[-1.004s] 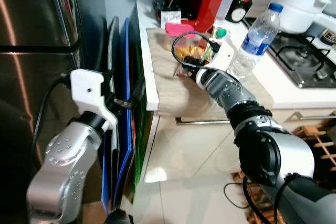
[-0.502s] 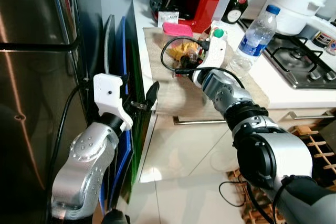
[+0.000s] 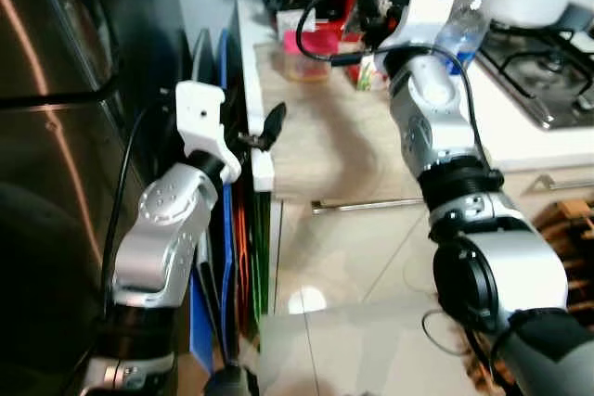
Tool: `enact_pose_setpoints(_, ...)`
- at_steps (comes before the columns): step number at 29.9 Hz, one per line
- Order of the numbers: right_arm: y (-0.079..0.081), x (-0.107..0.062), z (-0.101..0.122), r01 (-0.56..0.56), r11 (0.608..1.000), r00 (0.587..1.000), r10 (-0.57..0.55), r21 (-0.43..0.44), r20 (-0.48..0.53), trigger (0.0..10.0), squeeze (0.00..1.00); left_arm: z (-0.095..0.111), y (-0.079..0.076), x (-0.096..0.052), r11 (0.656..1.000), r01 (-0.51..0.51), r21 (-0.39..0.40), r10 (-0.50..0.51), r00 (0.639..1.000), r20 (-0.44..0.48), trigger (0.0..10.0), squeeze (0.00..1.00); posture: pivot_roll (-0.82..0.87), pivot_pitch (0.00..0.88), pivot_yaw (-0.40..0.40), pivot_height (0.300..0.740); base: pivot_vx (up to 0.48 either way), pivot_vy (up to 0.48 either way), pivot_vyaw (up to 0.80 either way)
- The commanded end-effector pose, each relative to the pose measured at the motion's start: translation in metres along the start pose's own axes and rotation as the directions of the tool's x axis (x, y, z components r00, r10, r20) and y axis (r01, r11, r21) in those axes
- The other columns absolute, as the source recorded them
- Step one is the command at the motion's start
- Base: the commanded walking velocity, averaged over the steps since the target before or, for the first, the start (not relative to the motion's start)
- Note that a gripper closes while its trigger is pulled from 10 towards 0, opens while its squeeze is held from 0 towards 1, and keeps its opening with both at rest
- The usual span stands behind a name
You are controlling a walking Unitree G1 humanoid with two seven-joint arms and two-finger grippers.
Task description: Restocking fridge
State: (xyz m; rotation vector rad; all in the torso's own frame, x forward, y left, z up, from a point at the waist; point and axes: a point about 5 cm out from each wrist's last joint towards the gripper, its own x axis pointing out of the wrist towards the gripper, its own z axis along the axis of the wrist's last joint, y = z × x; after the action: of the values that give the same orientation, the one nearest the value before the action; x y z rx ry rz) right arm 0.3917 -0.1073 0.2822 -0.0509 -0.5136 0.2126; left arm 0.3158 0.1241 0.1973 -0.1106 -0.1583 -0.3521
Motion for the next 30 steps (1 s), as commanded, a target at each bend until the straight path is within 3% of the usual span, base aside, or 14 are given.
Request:
enact_pose_setpoints(1, 0.006, -0.012, -0.006, -0.018, 0.998, 1.000, 0.017, -0.059, -0.011, 0.0, 0.00, -0.008, 0.004, -0.002, 0.998, -0.054, -0.034, 0.053, 0.998, -0.017, 10.0, 0.00, 0.08, 0.000, -0.025, 0.740, 0.000, 0.000, 0.00)
enact_pose_setpoints(2, 0.007, -0.019, -0.011, -0.016, 0.999, 1.000, 0.015, -0.052, -0.021, 0.0, 0.00, -0.009, 0.005, -0.002, 0.996, -0.065, -0.054, 0.065, 0.998, -0.013, 10.0, 0.00, 0.08, 0.000, -0.032, 0.740, 0.000, 0.000, 0.00)
enact_pose_setpoints(5, 0.020, -0.067, -0.028, -0.124, 0.985, 0.992, 0.125, -0.123, 0.001, 0.0, 0.00, -0.010, 0.005, -0.006, 0.995, -0.098, -0.001, 0.098, 0.995, 0.026, 10.0, 0.00, 0.07, 0.000, -0.034, 0.740, 0.000, 0.000, 0.00)
enact_pose_setpoints(6, 0.020, -0.078, -0.030, -0.134, 0.982, 0.991, 0.137, -0.131, 0.010, 0.0, 0.00, -0.009, 0.007, -0.006, 0.993, -0.117, 0.017, 0.117, 0.992, 0.041, 10.0, 0.00, 0.07, 0.000, -0.038, 0.740, 0.000, 0.000, 0.00)
enact_pose_setpoints(7, 0.009, -0.096, -0.036, -0.078, 0.992, 0.997, 0.076, -0.096, -0.023, 0.0, 0.00, -0.003, 0.008, -0.005, 0.988, -0.128, 0.087, 0.121, 0.989, 0.081, 10.0, 0.00, 0.07, 0.000, -0.039, 0.740, 0.000, 0.000, 0.00)
enact_pose_setpoints(8, 0.006, -0.099, -0.038, -0.060, 0.994, 0.998, 0.058, -0.088, -0.035, 0.0, 0.00, -0.001, 0.008, -0.004, 0.986, -0.127, 0.106, 0.118, 0.989, 0.091, 10.0, 0.00, 0.07, 0.000, -0.039, 0.740, 0.000, 0.000, 0.00)
enact_pose_setpoints(12, -0.002, -0.104, -0.043, -0.038, 0.994, 0.997, 0.032, -0.098, -0.067, 0.0, 0.00, 0.002, 0.011, -0.003, 0.981, -0.137, 0.136, 0.123, 0.987, 0.106, 10.0, 0.00, 0.07, 0.000, -0.019, 0.740, 0.000, 0.000, 0.00)
enact_pose_setpoints(18, -0.005, -0.100, -0.050, 0.027, 1.000, 0.992, -0.029, -0.016, -0.126, 0.0, 0.00, 0.004, 0.011, -0.001, 0.983, -0.133, 0.129, 0.118, 0.986, 0.118, 10.0, 0.00, 0.08, 0.000, -0.014, 0.740, 0.000, 0.000, 0.00)
enact_pose_setpoints(30, 0.002, -0.101, -0.054, -0.018, 1.000, 0.986, 0.020, 0.013, -0.167, 0.0, 0.00, 0.001, 0.007, 0.000, 0.983, -0.140, 0.115, 0.125, 0.984, 0.130, 10.0, 0.00, 0.08, 0.000, -0.030, 0.740, -0.395, 0.000, 0.00)
